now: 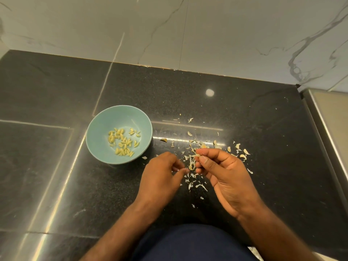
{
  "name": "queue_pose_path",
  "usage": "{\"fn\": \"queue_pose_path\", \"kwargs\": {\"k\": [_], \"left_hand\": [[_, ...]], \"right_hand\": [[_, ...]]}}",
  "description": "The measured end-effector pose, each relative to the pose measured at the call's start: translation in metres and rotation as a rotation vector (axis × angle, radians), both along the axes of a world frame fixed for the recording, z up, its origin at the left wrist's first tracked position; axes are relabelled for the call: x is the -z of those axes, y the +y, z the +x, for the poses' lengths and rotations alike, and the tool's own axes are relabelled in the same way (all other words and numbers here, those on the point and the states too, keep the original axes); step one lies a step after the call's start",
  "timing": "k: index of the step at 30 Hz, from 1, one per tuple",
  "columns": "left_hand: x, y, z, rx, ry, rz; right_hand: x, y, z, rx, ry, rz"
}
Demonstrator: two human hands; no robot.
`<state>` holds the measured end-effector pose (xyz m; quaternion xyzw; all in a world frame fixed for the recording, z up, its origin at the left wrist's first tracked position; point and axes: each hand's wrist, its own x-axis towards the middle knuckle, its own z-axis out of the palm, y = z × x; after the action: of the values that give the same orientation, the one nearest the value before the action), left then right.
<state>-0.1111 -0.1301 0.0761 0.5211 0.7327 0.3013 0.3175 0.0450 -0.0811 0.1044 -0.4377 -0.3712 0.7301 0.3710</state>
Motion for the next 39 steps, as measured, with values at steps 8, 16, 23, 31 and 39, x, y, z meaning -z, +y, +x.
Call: {"fn": "queue_pose_path", "kwargs": {"k": [8,16,23,31,39], "left_hand": [[-0.019,0.002,0.004,-0.155,-0.822,0.119],[-0.013,0.000,0.007,-0.311,-1.090,0.151],[-0.008,-0.001,0.005,-0.344,-1.104,0.108],[-0.002,-0.012,0.003,-0.393,-1.108,0.100],[0.005,-0.023,-0.023,-0.592,-1.009,0.203]], "right_hand": [[-0.001,0.001,0.001,-0.054,-0.266,0.200],[-0.007,-0.001,-0.001,0.140,-0.231,0.343],[-0.003,0.001,-0.003,-0.248,-0.409,0.405],[-0.001,0.003,-0.019,-0.125,-0.355,0.332],[0.001,0.022,-0.075,-0.466,-0.414,0.350]]}}
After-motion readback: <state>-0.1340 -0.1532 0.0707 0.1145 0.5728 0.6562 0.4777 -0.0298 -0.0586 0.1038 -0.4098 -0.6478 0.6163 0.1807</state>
